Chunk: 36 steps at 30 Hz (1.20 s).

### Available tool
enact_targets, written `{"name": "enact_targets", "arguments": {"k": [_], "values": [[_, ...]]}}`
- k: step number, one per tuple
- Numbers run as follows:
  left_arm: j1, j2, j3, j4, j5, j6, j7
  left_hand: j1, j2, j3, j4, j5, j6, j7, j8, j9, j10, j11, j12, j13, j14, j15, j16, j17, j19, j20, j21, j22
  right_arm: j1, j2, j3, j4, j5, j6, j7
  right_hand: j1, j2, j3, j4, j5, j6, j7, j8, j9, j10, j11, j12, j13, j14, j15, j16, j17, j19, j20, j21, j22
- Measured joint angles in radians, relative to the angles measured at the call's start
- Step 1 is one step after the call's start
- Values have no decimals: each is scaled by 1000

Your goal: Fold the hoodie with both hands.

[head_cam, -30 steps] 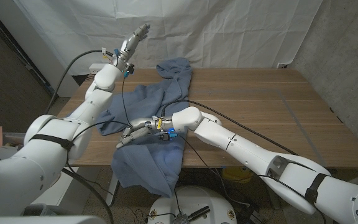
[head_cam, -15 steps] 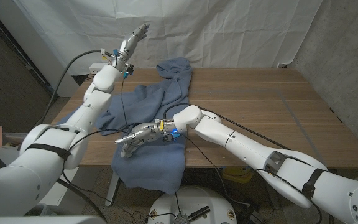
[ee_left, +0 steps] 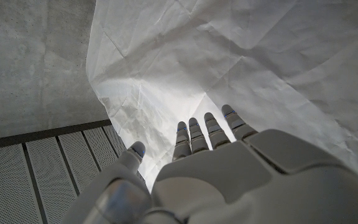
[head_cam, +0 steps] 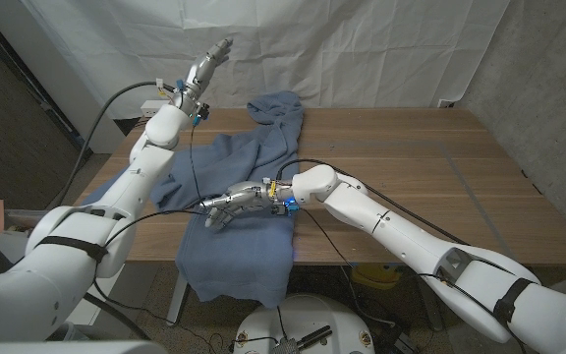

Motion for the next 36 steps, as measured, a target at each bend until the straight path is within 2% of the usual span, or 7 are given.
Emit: {"name": "enact_targets", "arguments": {"k": [5,13,22,36], "values": [[12,6,-5,-11,-6,11,0,0,0,0,0,0,0,0,0,0,0,0,0,0,0,0,0,0,0,0,0,0,-15,-22,31,-25,6,7,-46,5,5,11,-11,0,-20,-9,-11,-4,0,0,-11,0,4,-3,0,-7,9,-2,0,0],[32,14,-16,-30,-20,30,0,0,0,0,0,0,0,0,0,0,0,0,0,0,0,0,0,0,0,0,0,0,-41,-53,78,-56,21,19,-103,5,5,15,-15,-5,-53,-18,-26,-9,-19,0,-24,-5,-17,9,-23,-19,9,-2,0,0],[67,26,-32,-73,-35,61,4,0,0,0,0,0,0,0,0,0,-4,4,0,0,-4,4,0,0,0,0,0,0,-64,-78,127,-74,41,44,-158,8,8,25,-24,-12,-120,-30,-67,-22,-77,-1,-63,-10,-52,20,-59,-45,9,-2,-8,0],[122,38,-50,-139,-63,104,5,0,0,0,0,0,0,0,0,0,-4,4,0,0,-3,4,0,0,0,0,0,0,-78,-101,197,-78,67,92,-226,10,10,30,-35,-27,-161,-46,-88,-32,-108,-3,-89,-14,-91,27,-87,-65,5,-6,-19,-3]]}}
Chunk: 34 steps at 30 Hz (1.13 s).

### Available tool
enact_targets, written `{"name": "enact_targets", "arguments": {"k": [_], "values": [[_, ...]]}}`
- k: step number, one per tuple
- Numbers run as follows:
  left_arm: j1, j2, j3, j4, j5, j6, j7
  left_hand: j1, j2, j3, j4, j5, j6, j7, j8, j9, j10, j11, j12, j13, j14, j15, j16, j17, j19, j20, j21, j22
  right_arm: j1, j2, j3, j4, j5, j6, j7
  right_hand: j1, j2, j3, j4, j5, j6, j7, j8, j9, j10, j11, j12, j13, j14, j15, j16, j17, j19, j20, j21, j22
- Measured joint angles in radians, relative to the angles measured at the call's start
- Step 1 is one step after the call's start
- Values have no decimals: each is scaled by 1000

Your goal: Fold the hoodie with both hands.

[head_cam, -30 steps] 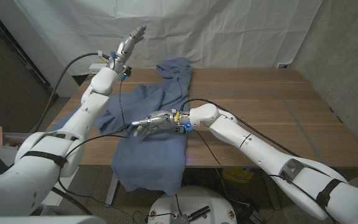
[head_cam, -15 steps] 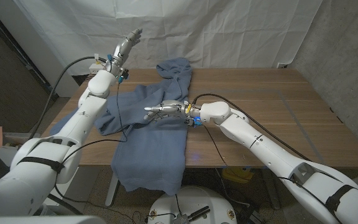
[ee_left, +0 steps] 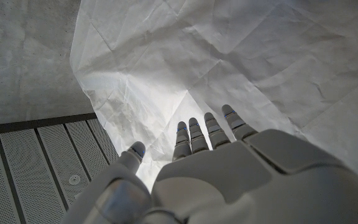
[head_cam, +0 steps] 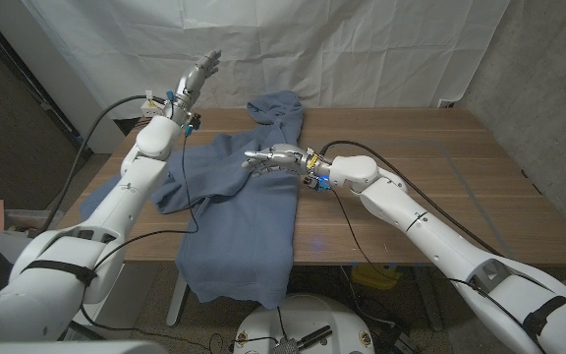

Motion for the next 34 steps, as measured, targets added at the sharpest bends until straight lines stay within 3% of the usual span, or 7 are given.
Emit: {"name": "enact_targets", "arguments": {"k": [7,34], "values": [[19,4,-8,-21,-15,17,-7,0,0,0,0,0,0,0,0,0,0,0,0,0,-4,4,0,0,0,0,-7,0,4,2,31,28,12,34,-30,0,0,0,0,-1,-11,-11,-4,0,-10,1,-4,-5,0,0,-3,-5,0,0,0,0],[48,12,-19,-28,-51,36,-45,0,0,0,0,0,0,0,0,0,0,0,0,0,-7,7,0,0,0,0,-7,0,61,34,142,190,42,180,-127,0,0,7,-7,-1,-11,-11,-4,-9,-10,1,-12,-4,0,0,-14,-19,-5,-5,-8,0]]}}
